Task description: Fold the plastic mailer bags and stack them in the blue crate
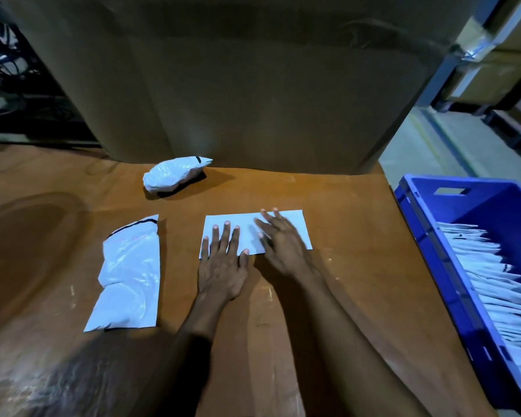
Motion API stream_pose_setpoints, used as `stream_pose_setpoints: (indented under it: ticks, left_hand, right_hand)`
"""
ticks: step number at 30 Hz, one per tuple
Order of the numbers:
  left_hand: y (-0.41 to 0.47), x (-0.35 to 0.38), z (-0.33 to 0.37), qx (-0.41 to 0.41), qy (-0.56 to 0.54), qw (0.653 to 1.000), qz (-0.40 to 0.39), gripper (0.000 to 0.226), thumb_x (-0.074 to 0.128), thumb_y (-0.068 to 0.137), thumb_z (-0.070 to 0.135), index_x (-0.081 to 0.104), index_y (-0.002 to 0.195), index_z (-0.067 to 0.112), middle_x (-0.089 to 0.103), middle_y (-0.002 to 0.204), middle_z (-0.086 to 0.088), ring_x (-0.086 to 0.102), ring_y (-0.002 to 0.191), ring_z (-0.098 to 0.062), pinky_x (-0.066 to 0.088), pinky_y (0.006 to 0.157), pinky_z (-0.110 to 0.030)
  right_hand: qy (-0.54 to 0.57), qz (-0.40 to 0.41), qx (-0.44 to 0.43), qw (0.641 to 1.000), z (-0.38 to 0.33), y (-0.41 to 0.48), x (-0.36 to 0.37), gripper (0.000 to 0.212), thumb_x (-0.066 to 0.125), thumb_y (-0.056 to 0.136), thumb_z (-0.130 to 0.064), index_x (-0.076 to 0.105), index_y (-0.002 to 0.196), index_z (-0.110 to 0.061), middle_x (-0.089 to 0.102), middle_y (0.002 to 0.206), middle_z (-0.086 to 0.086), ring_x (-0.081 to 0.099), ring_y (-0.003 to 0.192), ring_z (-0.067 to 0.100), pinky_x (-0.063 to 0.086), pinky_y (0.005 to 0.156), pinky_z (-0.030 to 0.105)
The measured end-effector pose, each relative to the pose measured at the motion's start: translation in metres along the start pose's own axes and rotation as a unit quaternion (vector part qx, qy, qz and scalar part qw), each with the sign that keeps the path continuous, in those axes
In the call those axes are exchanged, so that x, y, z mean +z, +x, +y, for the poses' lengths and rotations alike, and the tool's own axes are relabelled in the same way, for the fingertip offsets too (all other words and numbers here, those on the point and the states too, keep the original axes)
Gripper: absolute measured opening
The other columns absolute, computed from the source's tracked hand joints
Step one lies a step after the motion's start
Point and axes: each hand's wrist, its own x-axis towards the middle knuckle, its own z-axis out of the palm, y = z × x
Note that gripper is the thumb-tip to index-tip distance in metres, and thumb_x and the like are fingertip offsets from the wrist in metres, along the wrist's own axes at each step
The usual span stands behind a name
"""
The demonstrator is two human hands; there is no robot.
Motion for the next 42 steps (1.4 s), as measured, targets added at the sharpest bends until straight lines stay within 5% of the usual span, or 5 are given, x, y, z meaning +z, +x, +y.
stream_pose_setpoints:
  ticks: [7,14,29,36,42]
  left_hand:
    - [0.002,0.005,-0.015,-0.015,0.009,1.0,0.009,0.074,0.004,0.099,0.063,0.0,0.165,0.032,-0.01,0.173,0.008,-0.019,0.158,-0.018,-0.017,0.126,-0.039]
    - [-0.002,0.007,-0.014,-0.001,-0.002,1.0,0.027,0.071,0.013,0.104,0.062,0.012,0.166,0.029,0.0,0.174,0.004,-0.013,0.16,-0.019,-0.009,0.128,-0.043]
    - [-0.009,-0.06,0.0,0.089,-0.151,0.96,0.216,0.012,0.068,0.091,0.024,0.075,0.1,0.022,0.071,0.097,0.005,0.062,0.101,-0.024,0.041,0.085,-0.042]
    - [0.026,-0.126,0.006,-0.071,-0.351,0.934,-0.02,0.028,0.091,0.079,0.032,0.07,0.097,0.03,0.073,0.083,0.002,0.07,0.072,-0.016,0.053,0.059,-0.036]
    - [0.03,-0.058,-0.002,-0.098,-0.066,0.993,0.009,0.042,0.084,0.083,0.029,0.068,0.122,0.026,0.068,0.122,-0.003,0.052,0.125,-0.03,0.034,0.106,-0.05]
  right_hand:
    - [-0.113,-0.047,0.038,0.992,0.017,0.002,0.007,0.068,0.013,0.103,-0.071,0.02,0.164,-0.043,0.005,0.174,-0.012,-0.007,0.161,0.016,-0.009,0.129,0.047]
    - [0.084,0.052,0.063,0.993,0.052,-0.029,-0.032,0.052,0.084,0.073,-0.066,0.077,0.117,-0.038,0.05,0.155,-0.016,0.031,0.151,0.008,0.03,0.121,0.038]
    - [-0.07,0.283,-0.088,0.953,0.041,-0.033,-0.056,0.026,0.05,0.107,-0.028,0.069,0.098,-0.014,0.07,0.095,0.002,0.063,0.087,0.026,0.041,0.092,0.041]
    - [0.091,0.066,0.058,0.992,0.035,0.01,-0.112,0.018,0.063,0.103,-0.038,0.069,0.108,-0.022,0.074,0.108,-0.005,0.068,0.1,0.016,0.057,0.082,0.04]
    - [-0.03,0.04,0.087,0.995,0.037,0.004,-0.054,0.025,0.065,0.101,-0.039,0.071,0.123,-0.027,0.066,0.128,-0.004,0.054,0.124,0.02,0.039,0.106,0.047]
